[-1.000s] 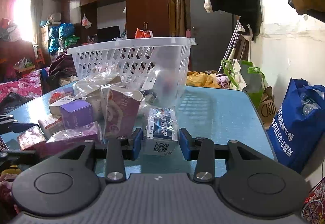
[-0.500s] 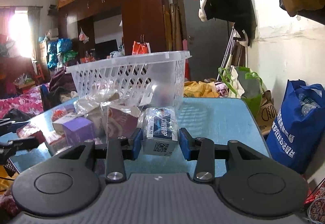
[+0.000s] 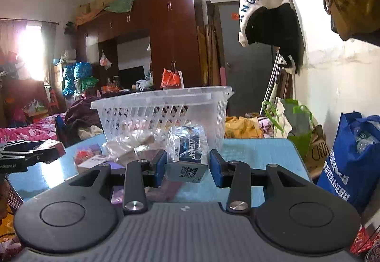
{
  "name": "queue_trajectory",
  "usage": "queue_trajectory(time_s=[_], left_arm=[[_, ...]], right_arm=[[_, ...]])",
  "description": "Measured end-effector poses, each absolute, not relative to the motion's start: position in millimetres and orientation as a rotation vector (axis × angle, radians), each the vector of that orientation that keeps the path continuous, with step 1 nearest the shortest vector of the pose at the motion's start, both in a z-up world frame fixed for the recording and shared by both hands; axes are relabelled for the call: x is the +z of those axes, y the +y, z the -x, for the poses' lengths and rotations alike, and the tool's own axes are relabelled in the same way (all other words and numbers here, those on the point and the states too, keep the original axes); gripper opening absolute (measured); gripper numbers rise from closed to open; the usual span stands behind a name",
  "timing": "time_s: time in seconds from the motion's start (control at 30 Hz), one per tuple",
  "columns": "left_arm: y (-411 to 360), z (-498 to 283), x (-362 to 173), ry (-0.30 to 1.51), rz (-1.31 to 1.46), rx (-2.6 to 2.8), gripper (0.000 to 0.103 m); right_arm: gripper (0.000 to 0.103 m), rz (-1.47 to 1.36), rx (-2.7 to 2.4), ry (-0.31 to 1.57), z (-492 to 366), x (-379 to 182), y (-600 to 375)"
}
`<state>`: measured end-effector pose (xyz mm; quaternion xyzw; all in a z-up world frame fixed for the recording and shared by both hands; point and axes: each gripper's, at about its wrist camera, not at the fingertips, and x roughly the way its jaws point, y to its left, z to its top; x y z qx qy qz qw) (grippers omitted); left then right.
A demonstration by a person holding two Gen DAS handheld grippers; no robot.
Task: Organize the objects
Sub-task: 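Carry both boxes over the white basket and release them, then grasp the white KENT box with the left tool while the right grasps a plastic-wrapped purple box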
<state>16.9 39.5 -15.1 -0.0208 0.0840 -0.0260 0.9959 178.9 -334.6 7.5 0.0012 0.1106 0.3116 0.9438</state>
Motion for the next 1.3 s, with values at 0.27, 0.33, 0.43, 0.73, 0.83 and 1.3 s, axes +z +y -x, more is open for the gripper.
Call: queue_trajectory(time_s=[0.27, 0.33, 0.43, 0.73, 0.83, 1.3], left_arm=[[34, -74, 60, 0.108, 0.026, -0.081, 0.069], [31, -108, 83, 0.147, 0.034, -0.097, 0.069], [23, -163, 102, 0.236, 0.03, -0.091, 0.069], [19, -233, 82, 0.416, 0.062, -0.06, 0.092], [23, -202, 79, 0.352, 0.046, -0.056, 0.092], [17, -61, -12, 0.423, 0.068, -0.244, 0.092]], right_arm=[[0.043, 0.068, 0.6, 0.136, -218, 69, -292], [0.043, 0.088, 0.586, 0.184, -247, 85, -273], [0.043, 0.101, 0.585, 0.249, -281, 93, -253], [0.089, 0.126, 0.592, 0.26, -294, 82, -239], [0.103, 0.096, 0.615, 0.176, -257, 74, -268], [0.103, 0.155, 0.593, 0.511, -248, -10, -294]])
